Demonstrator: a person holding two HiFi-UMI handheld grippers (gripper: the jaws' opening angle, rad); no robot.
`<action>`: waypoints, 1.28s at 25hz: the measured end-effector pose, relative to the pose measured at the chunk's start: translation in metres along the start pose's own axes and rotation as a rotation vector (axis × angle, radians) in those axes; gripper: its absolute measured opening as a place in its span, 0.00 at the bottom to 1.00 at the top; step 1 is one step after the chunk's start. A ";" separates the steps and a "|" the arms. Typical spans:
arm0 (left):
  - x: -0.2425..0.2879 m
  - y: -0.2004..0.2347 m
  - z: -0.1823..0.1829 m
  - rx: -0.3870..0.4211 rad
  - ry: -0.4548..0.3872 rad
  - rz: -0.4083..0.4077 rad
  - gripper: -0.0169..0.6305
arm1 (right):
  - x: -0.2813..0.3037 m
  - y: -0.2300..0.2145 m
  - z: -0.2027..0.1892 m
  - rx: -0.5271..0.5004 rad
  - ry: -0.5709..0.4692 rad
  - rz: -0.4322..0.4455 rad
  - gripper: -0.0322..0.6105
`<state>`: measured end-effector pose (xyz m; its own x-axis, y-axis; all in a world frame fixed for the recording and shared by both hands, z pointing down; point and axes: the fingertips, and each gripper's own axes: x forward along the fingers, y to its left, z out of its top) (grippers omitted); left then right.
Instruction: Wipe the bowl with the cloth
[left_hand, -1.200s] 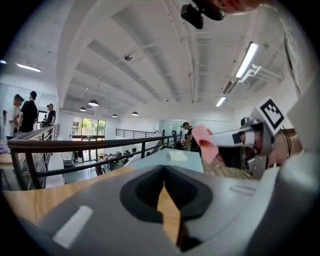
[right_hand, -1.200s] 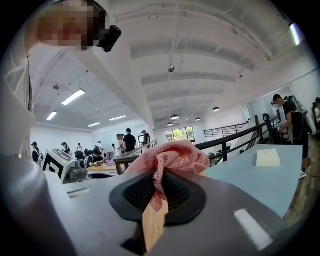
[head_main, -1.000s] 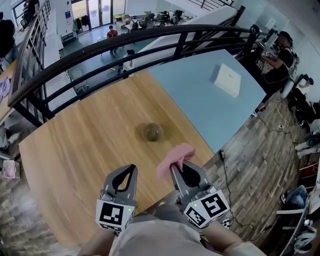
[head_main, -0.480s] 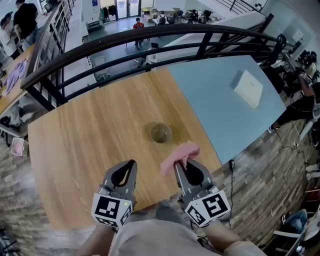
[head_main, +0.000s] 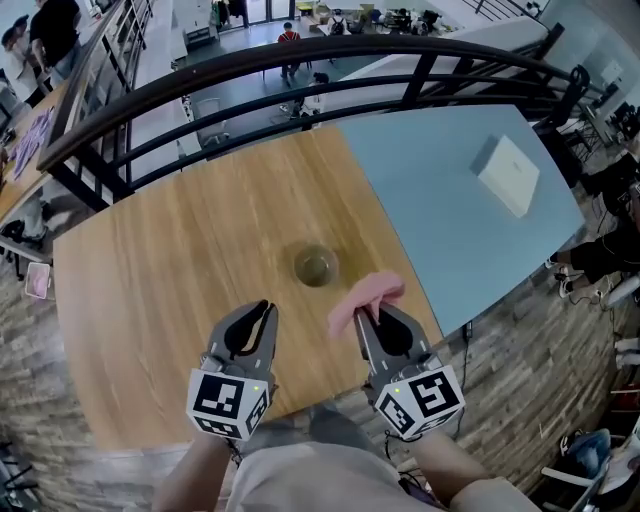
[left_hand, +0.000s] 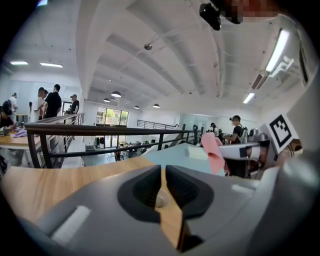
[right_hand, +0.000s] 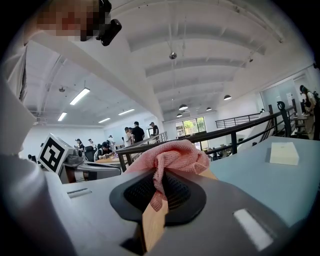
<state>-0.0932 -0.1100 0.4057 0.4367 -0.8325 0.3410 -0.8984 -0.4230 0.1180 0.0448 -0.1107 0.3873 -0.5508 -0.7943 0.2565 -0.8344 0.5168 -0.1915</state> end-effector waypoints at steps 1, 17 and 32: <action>0.006 0.001 0.002 0.001 -0.002 0.001 0.07 | 0.005 -0.005 -0.001 -0.002 0.006 -0.001 0.11; 0.154 0.046 -0.075 -0.102 0.211 -0.063 0.26 | 0.112 -0.072 -0.073 0.025 0.124 -0.031 0.11; 0.241 0.070 -0.195 -0.290 0.449 -0.070 0.25 | 0.171 -0.099 -0.159 0.072 0.229 -0.044 0.11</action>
<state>-0.0593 -0.2708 0.6779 0.4904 -0.5443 0.6806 -0.8715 -0.3029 0.3857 0.0302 -0.2468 0.6003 -0.5111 -0.7180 0.4724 -0.8585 0.4531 -0.2402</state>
